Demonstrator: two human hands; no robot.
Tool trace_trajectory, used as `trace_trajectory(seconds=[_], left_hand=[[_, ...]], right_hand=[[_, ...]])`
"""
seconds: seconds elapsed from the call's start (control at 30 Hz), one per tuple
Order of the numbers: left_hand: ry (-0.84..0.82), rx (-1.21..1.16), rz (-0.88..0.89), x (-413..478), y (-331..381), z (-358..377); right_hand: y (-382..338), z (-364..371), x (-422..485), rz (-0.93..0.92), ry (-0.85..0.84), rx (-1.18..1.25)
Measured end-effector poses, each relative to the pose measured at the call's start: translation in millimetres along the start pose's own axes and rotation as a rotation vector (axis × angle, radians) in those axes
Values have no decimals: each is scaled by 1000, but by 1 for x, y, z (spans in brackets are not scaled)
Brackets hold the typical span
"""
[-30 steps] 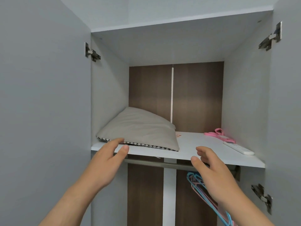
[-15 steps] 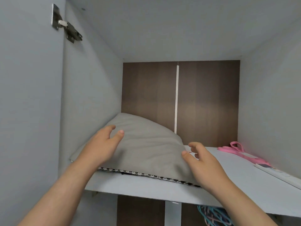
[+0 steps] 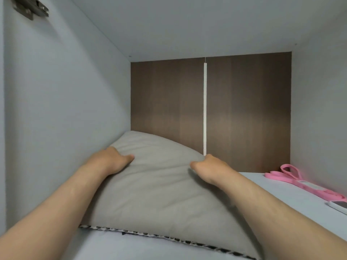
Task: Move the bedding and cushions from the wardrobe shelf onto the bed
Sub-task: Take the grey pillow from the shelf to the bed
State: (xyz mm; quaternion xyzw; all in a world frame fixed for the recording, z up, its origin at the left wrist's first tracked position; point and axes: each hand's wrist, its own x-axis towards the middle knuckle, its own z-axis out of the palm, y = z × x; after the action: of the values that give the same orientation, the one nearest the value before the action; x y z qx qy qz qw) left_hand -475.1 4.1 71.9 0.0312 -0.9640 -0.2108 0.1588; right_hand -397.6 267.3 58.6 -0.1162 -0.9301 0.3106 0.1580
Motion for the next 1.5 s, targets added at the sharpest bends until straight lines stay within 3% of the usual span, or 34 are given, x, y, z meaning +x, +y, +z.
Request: trace_trajectory(seconds=[0.13, 0.33, 0.53, 0.87, 1.1, 1.5], left_hand=[[-115, -40, -78, 23, 1, 12], [-83, -106, -153, 41, -8, 40], [242, -71, -106, 34, -10, 39], [465, -422, 76, 10, -9, 12], [576, -523, 167, -38, 15, -15], [607, -628, 321, -179, 48, -65]], right_hand=[[15, 7, 39, 76, 12, 22], [42, 41, 66, 230, -31, 41], [33, 46, 57, 66, 189, -40], [12, 7, 11, -172, 558, -109], [16, -44, -54, -208, 730, -93], [55, -124, -208, -211, 810, 8]])
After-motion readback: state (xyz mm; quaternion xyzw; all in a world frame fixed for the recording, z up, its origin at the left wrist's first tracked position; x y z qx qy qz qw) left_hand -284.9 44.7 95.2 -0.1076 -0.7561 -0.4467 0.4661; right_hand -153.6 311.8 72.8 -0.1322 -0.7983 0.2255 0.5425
